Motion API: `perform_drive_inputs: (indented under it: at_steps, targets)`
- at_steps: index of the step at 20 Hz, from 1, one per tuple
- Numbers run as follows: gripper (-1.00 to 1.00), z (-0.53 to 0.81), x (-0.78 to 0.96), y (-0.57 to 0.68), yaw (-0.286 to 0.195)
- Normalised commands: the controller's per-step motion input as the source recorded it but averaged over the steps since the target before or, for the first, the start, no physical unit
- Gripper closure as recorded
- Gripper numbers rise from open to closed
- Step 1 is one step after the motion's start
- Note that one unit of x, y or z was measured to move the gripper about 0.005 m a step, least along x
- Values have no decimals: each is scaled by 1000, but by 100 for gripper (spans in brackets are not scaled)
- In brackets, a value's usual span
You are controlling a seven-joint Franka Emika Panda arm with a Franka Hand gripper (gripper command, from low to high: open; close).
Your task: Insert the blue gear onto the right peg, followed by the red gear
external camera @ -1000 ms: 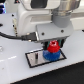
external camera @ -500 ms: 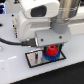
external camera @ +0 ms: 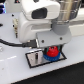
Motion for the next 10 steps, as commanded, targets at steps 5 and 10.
perform_drive_inputs:
  at_steps: [5,10]
  targets:
    - [100,6,19,6,0]
    - [-100,575,0,83,0]
